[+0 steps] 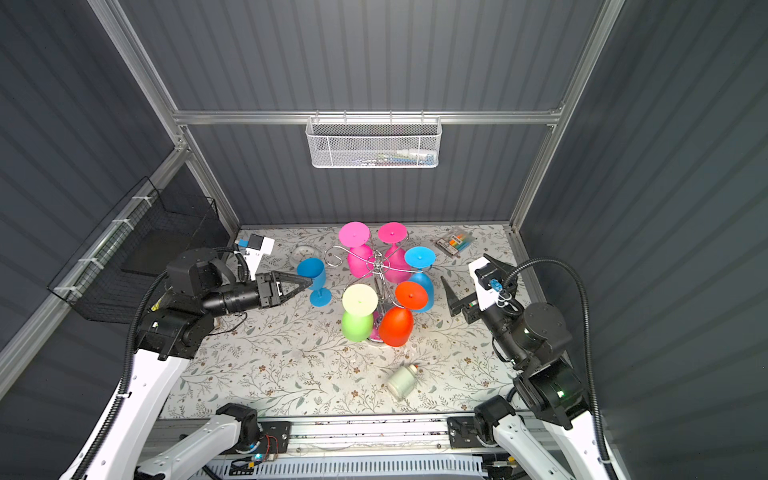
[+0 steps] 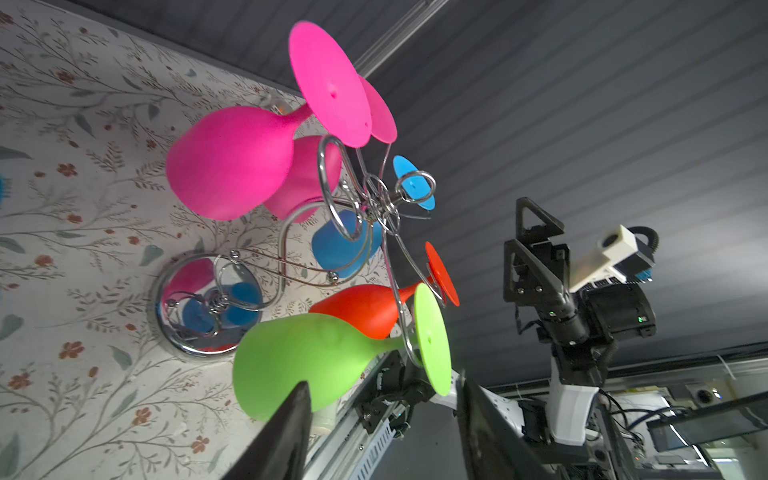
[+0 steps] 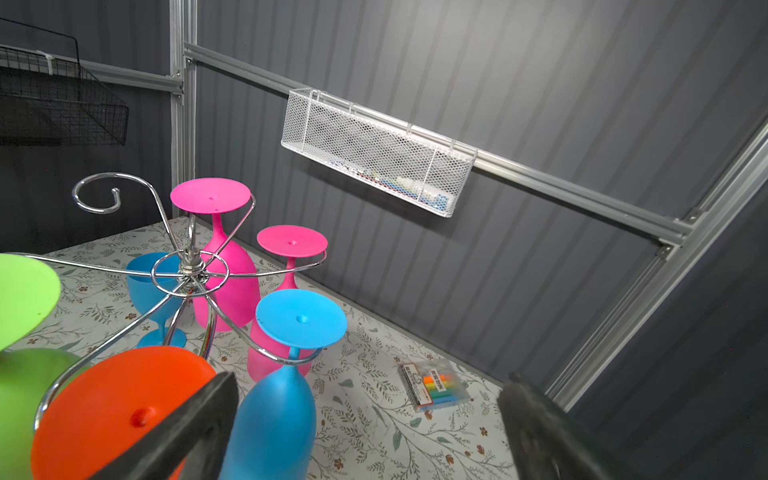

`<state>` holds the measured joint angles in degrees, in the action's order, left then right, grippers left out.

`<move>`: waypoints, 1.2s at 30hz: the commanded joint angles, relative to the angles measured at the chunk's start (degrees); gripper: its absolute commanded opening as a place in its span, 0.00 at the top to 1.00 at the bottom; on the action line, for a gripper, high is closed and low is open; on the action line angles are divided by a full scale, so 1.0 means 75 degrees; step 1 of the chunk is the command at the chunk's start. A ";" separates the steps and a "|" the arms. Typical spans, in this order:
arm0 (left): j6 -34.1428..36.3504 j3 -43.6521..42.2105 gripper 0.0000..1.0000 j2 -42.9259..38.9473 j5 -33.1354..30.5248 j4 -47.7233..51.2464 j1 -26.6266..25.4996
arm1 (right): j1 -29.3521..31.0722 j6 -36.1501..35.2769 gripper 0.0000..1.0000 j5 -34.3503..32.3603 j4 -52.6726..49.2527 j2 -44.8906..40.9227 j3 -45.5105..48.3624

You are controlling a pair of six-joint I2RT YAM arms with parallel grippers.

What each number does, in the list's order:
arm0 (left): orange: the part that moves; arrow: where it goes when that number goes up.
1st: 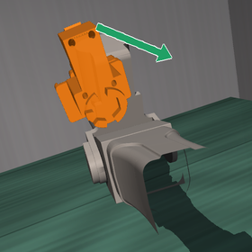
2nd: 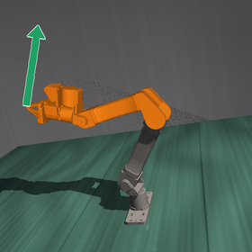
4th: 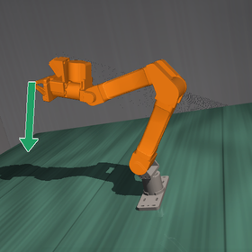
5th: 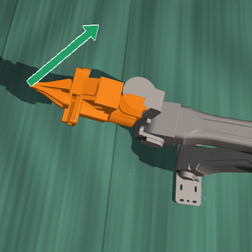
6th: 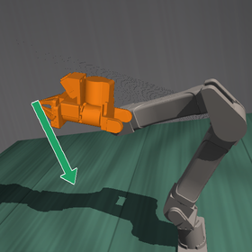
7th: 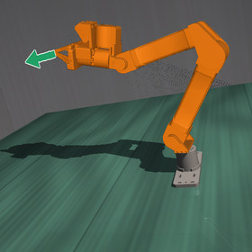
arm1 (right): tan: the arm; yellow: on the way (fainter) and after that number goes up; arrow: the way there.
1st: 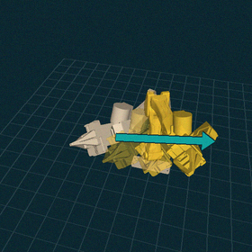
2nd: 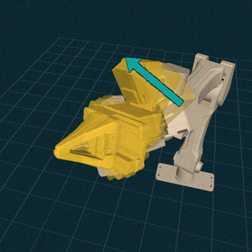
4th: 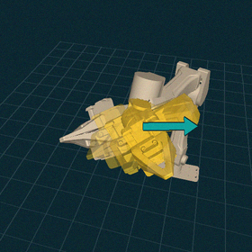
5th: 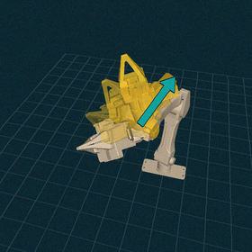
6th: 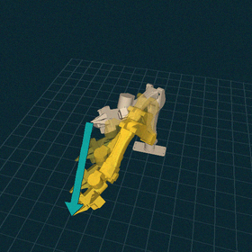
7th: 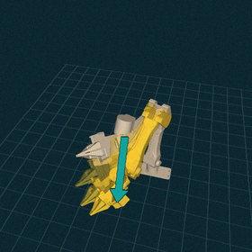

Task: Take the wine glass off the wine glass rack
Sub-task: 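Raise the left gripper and move it toward the green glass on the rack, then close the left gripper on the green glass's foot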

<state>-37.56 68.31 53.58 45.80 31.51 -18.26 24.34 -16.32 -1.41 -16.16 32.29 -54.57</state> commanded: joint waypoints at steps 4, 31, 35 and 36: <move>-0.0983 -0.0121 0.43 0.0175 0.0382 -0.0958 -0.0891 | 0.0030 0.0376 0.01 0.0091 -0.0306 0.0135 -0.0328; -0.2656 -0.1468 0.58 -0.0153 -0.2105 -0.2255 -0.3077 | 0.0036 0.0503 0.01 -0.0006 -0.0775 -0.0182 -0.0412; -0.2806 -0.1469 0.61 -0.0206 -0.2344 -0.2199 -0.3161 | 0.0036 0.0509 0.01 0.0010 -0.0774 -0.0182 -0.0412; -0.2866 -0.1498 0.62 -0.0217 -0.2410 -0.2219 -0.3177 | 0.0035 0.0510 0.01 0.0023 -0.0775 -0.0181 -0.0413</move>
<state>-57.23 57.80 53.25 29.95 16.58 -41.63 24.34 -12.97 -1.56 -21.93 31.44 -56.49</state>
